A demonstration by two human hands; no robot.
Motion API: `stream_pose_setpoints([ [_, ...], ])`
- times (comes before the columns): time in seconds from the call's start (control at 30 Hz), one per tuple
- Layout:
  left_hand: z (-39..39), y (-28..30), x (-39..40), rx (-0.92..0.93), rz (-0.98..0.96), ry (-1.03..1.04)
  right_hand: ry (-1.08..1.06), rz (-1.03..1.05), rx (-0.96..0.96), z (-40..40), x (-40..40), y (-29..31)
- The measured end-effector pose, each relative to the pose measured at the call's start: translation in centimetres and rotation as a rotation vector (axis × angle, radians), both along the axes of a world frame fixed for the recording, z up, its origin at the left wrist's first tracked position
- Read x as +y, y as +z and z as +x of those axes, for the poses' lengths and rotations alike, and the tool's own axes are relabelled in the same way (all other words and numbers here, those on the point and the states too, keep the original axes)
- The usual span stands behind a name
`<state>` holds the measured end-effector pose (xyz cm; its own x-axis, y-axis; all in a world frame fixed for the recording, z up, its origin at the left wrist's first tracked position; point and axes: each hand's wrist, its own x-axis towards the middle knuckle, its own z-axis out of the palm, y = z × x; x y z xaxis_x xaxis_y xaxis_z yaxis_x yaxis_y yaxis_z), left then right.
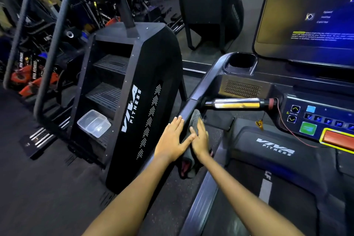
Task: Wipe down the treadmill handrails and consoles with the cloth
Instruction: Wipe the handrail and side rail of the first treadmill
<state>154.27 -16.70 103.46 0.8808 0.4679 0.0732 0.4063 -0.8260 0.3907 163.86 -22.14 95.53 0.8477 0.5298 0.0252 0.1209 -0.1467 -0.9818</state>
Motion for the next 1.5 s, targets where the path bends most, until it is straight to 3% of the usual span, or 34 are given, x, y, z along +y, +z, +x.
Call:
stream_pose_setpoints([
  [0.17, 0.0, 0.1, -0.1, -0.011, 0.002, 0.004, -0.014, -0.052, 0.04, 2.6, 0.5, 1.3],
  [0.4, 0.1, 0.0, 0.0, -0.014, 0.007, 0.008, 0.01, -0.008, 0.033, -4.4, -1.2, -0.3],
  [0.6, 0.1, 0.0, 0.0, -0.01, -0.008, -0.009, 0.027, -0.048, -0.02, -3.3, -1.3, -0.6],
  [0.77, -0.2, 0.4, 0.0, -0.102, -0.176, 0.017, -0.055, -0.024, 0.034, -6.7, -0.8, -0.5],
  [0.87, -0.6, 1.0, 0.5, -0.085, -0.261, -0.02, 0.002, 0.034, -0.004, -8.0, -1.5, -0.5],
  [1.0, -3.5, 0.9, 1.8, 0.069, -0.165, -0.186, -0.032, -0.022, 0.032, -7.9, -1.6, 0.0],
  [1.13, -7.5, -0.1, 1.1, 0.098, 0.007, -0.226, -0.014, -0.032, 0.051, -11.9, -2.4, 0.4],
  [1.27, -8.4, 0.1, 0.3, 0.131, 0.033, -0.196, 0.049, -0.007, 0.085, -16.4, -3.6, -0.3],
  [1.5, -8.7, 0.9, 0.1, 0.217, 0.001, -0.228, -0.001, -0.066, 0.135, -17.1, -3.6, 1.1],
])
